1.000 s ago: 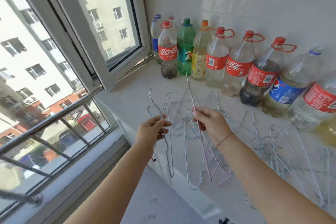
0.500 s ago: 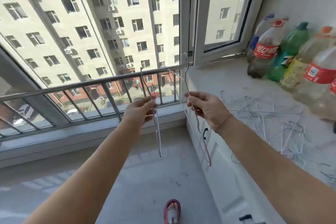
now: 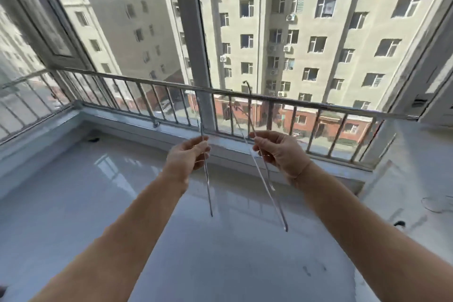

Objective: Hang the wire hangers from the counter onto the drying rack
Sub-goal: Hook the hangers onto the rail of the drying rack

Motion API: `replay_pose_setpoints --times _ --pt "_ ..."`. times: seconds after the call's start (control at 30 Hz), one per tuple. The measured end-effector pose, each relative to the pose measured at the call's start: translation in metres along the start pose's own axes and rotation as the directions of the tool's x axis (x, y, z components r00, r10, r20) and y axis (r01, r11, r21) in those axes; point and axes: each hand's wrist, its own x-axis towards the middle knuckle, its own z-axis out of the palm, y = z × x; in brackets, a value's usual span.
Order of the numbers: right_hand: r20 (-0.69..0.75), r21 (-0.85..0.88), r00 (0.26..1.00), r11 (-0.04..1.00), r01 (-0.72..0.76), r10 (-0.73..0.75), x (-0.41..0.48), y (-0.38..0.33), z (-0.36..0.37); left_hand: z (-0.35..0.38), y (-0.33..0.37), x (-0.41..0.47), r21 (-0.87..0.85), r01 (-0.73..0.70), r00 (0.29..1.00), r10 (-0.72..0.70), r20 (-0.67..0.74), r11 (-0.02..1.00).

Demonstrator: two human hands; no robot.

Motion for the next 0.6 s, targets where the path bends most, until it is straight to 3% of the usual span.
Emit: replay_pose_setpoints --times 0.3,0.6 --pt "0.247 -0.026 0.969 0.999 -0.026 0.031 0.04 0.019 0.204 -0.198 0.03 -0.015 -0.129 -0.029 0.968 -0.004 -0.25 0.991" --pt "0.38 -0.022 0.925 1.0 -0.023 0.029 0.08 0.028 0.399 -0.38 0.074 0.0 -0.085 -0.085 0.91 0.043 -0.411 0.993"
